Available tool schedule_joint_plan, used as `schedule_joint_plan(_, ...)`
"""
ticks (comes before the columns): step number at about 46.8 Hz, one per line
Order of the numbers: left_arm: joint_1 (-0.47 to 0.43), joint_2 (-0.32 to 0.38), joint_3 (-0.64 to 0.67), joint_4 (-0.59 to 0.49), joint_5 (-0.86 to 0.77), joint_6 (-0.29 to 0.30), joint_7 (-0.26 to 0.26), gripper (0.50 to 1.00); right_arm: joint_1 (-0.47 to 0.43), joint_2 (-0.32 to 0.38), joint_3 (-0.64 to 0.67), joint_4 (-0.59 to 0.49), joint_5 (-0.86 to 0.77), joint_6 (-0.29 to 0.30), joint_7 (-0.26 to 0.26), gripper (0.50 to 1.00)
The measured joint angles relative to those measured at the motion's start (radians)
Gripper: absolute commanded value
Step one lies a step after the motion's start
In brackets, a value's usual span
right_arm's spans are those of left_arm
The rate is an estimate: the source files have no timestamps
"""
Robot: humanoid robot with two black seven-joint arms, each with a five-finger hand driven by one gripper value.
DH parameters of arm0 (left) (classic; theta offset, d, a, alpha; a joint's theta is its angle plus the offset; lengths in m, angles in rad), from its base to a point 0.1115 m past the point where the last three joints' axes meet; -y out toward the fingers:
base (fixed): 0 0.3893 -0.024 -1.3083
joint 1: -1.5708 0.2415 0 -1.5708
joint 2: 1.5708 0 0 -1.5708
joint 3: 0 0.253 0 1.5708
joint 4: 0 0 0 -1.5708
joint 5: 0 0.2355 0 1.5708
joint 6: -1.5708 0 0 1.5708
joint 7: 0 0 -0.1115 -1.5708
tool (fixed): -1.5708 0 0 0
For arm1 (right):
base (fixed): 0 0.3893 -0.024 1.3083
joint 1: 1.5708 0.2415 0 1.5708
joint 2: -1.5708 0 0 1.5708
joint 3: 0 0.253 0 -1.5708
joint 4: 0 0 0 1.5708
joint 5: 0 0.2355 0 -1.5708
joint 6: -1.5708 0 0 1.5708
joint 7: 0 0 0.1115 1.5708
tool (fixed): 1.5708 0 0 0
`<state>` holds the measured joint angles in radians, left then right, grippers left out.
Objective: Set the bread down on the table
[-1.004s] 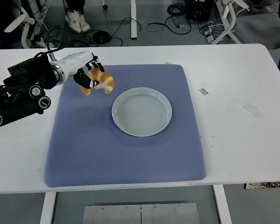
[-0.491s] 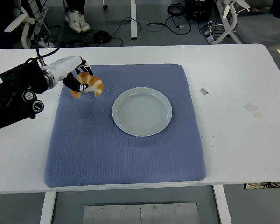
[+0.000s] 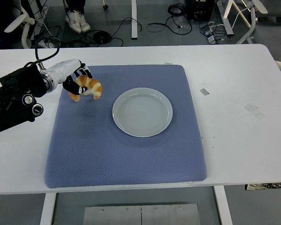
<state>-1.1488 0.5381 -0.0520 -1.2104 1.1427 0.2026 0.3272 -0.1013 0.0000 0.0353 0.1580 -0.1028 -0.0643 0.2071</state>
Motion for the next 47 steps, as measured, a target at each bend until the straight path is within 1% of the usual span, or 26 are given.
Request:
schedule_joint_plan(4,0.0,0.0,-0.001,0.0,-0.001,0.0,-0.001,0.848,0.0,0.0,0.0,0.0,0.0,0.0,0.0,1.0)
schedule_joint_plan(6,0.001,0.0,-0.002,0.001,-0.001,0.0,-0.002,0.876,0.0,0.0,0.0,0.0,0.0,0.0,0.0,1.0)
schedule_joint_plan(11,0.001,-0.001,-0.002,0.002,0.0,0.0,-0.002,0.917,0.0,0.0,0.0,0.0,0.0,0.0,0.0,1.0)
schedule_joint_plan(18,0.005,-0.001,-0.001,0.002,0.0,0.0,-0.004,0.948,0.0,0.0,0.0,0.0,0.0,0.0,0.0,1.0)
schedule_joint_plan(24,0.007,-0.001,-0.004,0.004,-0.003,0.001,-0.004,0.961,0.0,0.0,0.0,0.0,0.0,0.0,0.0,1.0)
schedule_joint_plan(32,0.005,-0.001,-0.055,0.033,-0.061,0.046,-0.004,0.96,0.0,0.0,0.0,0.0,0.0,0.0,0.0,1.0)
schedule_joint_plan(40,0.002,0.0,-0.148,0.056,-0.193,0.051,-0.005,0.958,0.0,0.0,0.0,0.0,0.0,0.0,0.0,1.0)
schedule_joint_plan(44,0.002,0.003,-0.178,0.059,-0.225,0.051,-0.02,0.955,0.0,0.0,0.0,0.0,0.0,0.0,0.0,1.0)
schedule_joint_plan(47,0.002,0.012,-0.205,0.062,-0.259,0.051,-0.047,0.951,0.0,0.0,0.0,0.0,0.0,0.0,0.0,1.0)
